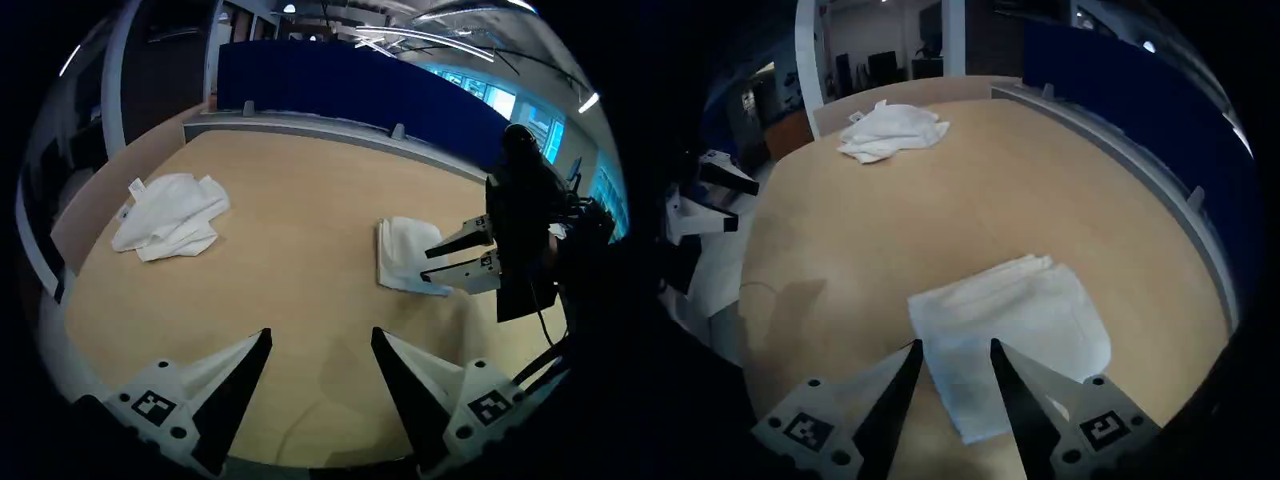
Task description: Fold towel
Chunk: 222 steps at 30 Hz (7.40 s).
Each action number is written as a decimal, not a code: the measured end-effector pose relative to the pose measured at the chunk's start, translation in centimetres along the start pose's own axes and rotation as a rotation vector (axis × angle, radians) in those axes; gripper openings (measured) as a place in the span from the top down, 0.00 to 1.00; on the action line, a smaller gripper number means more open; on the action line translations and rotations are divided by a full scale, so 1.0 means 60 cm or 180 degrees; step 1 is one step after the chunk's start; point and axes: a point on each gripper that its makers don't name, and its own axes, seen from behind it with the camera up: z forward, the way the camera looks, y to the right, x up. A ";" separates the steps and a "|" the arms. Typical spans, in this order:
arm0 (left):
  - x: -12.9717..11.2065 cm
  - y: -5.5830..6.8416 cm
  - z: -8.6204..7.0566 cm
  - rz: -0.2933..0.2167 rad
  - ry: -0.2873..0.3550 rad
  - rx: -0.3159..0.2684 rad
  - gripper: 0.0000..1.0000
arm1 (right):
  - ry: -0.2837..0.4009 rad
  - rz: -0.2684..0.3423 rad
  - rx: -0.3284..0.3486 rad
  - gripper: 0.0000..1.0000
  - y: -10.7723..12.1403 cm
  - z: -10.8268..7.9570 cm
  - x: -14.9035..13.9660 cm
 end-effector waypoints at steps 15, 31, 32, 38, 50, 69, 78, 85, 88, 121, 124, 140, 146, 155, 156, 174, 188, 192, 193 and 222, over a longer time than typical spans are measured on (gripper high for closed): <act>0.006 0.010 0.008 0.0033 -0.0004 -0.0025 0.08 | -0.0144 0.0340 -0.0212 0.35 0.016 -0.039 -0.098; 0.003 0.020 0.012 0.0058 -0.0017 -0.0056 0.08 | -0.0246 0.0437 -0.0351 0.36 0.018 -0.039 -0.136; 0.002 0.020 0.012 0.0054 -0.0018 -0.0055 0.08 | -0.0249 0.0446 -0.0351 0.37 0.018 -0.038 -0.138; -0.003 0.020 0.014 0.0043 -0.0030 -0.0054 0.08 | -0.0258 0.0503 -0.0356 0.49 0.018 -0.031 -0.146; -0.003 0.022 0.013 0.0040 -0.0040 -0.0057 0.07 | -0.0219 0.0572 -0.0387 0.75 0.024 -0.031 -0.146; 0.004 0.027 0.012 0.0057 -0.0021 -0.0070 0.08 | -0.0039 0.0519 -0.0444 0.96 0.035 -0.058 -0.108; 0.034 0.040 0.010 0.0112 0.0074 -0.0123 0.08 | 0.0173 0.0268 -0.0589 0.97 0.063 -0.123 -0.023; 0.057 0.052 0.005 0.0150 0.0161 -0.0181 0.08 | 0.0364 0.0130 -0.0734 0.97 0.086 -0.189 0.044; 0.065 0.058 0.002 0.0170 0.0187 -0.0208 0.08 | 0.0438 0.0087 -0.0794 0.97 0.094 -0.219 0.066; 0.097 0.112 -0.008 0.0380 0.0269 -0.0433 0.08 | 0.0487 0.0212 -0.1305 0.97 0.248 -0.471 0.020; 0.096 0.113 -0.006 0.0384 0.0260 -0.0422 0.08 | 0.0452 0.0237 -0.1347 0.97 0.273 -0.494 -0.001; 0.099 0.140 0.003 0.0437 0.0224 -0.0367 0.08 | 0.0266 0.0400 -0.1620 0.97 0.400 -0.592 -0.110; 0.099 0.153 0.006 0.0449 0.0203 -0.0359 0.08 | 0.0225 0.0490 -0.1698 0.97 0.437 -0.620 -0.147; 0.101 0.167 0.009 0.0474 0.0191 -0.0349 0.08 | 0.0144 0.0560 -0.1738 0.97 0.464 -0.635 -0.191; 0.101 0.169 0.009 0.0477 0.0191 -0.0351 0.08 | 0.0136 0.0563 -0.1741 0.97 0.465 -0.637 -0.195; 0.099 0.192 0.007 0.0542 0.0171 -0.0398 0.08 | -0.0011 0.0791 -0.1794 0.97 0.436 -0.681 -0.310; 0.093 0.207 0.005 0.0625 0.0144 -0.0445 0.08 | -0.0292 0.1088 -0.1838 0.97 0.378 -0.694 -0.445; 0.090 0.208 0.004 0.0635 0.0139 -0.0452 0.08 | -0.0350 0.1185 -0.1853 0.97 0.365 -0.689 -0.477; 0.089 0.208 0.004 0.0638 0.0137 -0.0452 0.08 | -0.0361 0.1215 -0.1854 0.97 0.362 -0.686 -0.485; 0.080 0.202 0.004 0.0703 0.0086 -0.0406 0.08 | -0.0625 0.1909 -0.1927 0.97 0.333 -0.608 -0.640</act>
